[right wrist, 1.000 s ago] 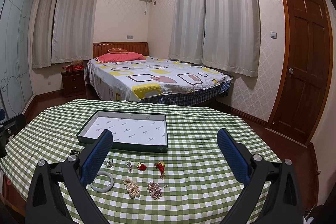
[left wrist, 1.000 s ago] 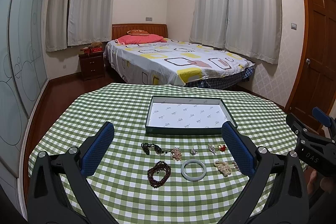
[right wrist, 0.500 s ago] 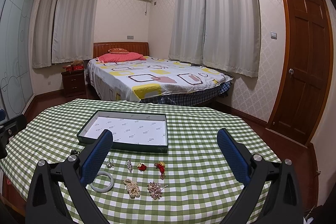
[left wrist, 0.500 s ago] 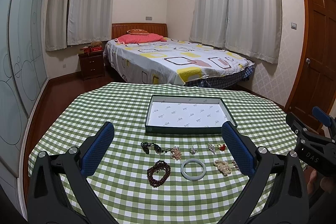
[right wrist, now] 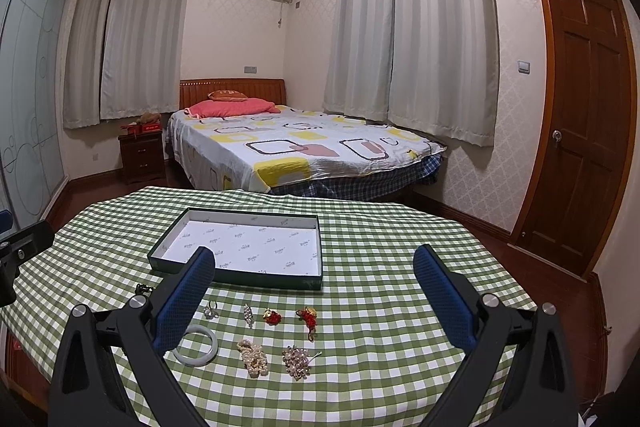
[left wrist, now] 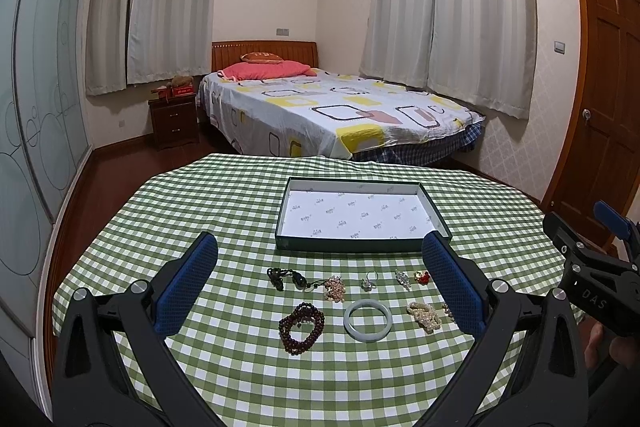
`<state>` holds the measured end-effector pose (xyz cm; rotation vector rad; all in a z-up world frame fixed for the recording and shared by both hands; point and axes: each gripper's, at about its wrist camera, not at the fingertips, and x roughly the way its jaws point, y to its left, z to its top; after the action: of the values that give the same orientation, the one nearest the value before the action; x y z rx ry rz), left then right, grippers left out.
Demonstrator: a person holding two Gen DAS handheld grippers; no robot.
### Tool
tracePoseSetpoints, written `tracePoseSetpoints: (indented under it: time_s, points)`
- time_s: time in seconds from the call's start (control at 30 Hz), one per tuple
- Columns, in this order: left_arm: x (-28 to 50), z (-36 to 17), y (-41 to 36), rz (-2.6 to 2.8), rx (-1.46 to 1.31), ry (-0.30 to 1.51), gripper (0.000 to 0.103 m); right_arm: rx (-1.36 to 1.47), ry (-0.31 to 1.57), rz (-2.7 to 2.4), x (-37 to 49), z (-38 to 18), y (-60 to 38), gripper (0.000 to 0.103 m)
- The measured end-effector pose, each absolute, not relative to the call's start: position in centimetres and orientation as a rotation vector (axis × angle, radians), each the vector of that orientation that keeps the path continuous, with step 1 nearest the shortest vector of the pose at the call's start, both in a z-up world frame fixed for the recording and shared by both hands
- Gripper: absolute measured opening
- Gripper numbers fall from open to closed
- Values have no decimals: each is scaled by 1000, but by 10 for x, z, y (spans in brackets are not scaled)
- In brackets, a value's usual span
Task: Organize jewelry
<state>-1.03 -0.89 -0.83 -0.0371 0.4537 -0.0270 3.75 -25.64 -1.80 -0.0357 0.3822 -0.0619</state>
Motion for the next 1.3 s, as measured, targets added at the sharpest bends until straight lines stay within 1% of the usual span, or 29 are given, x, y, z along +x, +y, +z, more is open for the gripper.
tracePoseSetpoints:
  time_s: [0.3,0.47,0.63,0.87,1.07,1.1,1.13,1.17,1.2,1.23,1.3]
  points:
    - [-2,-11,-8,-27,-32,476,100,-38,393,-53,42,-29,-255,97]
    - [11,-25,-4,-14,-32,508,100,-32,412,-33,53,-48,-256,97]
    - [32,-58,3,13,-29,570,100,-51,444,-24,69,-79,-257,97]
    - [65,-121,15,20,-62,696,100,-36,545,20,98,-137,-263,96]
    - [91,-163,24,18,-116,817,100,-17,645,47,117,-167,-268,95]
    - [94,-167,25,16,-126,833,100,-9,664,50,119,-172,-269,93]
    - [96,-171,26,16,-132,848,100,-5,676,53,122,-176,-269,85]
    - [99,-174,26,17,-133,859,100,-3,690,57,124,-180,-270,69]
    - [100,-176,25,16,-131,866,100,2,714,57,126,-185,-271,63]
    - [101,-179,23,12,-126,872,100,8,729,58,128,-189,-272,60]
    - [105,-182,20,8,-114,879,100,18,752,64,130,-195,-273,60]
